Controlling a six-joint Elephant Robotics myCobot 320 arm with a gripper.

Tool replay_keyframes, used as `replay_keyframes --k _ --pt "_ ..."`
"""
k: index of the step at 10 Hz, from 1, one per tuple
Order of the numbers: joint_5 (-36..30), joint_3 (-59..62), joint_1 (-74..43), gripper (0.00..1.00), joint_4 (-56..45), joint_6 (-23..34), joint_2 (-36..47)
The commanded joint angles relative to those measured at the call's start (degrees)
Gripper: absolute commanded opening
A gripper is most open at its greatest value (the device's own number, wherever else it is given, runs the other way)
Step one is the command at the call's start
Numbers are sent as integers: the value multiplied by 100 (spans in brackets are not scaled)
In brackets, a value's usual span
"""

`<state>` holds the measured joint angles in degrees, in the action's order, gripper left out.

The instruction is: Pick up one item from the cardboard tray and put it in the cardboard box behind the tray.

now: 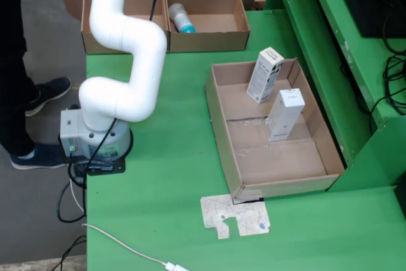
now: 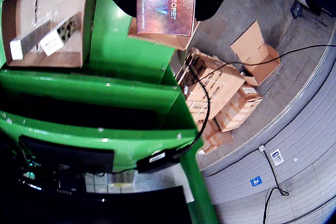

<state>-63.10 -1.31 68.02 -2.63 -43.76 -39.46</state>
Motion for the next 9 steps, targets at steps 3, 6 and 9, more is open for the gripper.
replay_keyframes --k 3,6,9 --pt "91 131 626 0 -1225 -981 623" --pt "616 131 1327 0 -2147 -1825 891" --pt "1156 131 1885 0 -2465 -2271 1008"
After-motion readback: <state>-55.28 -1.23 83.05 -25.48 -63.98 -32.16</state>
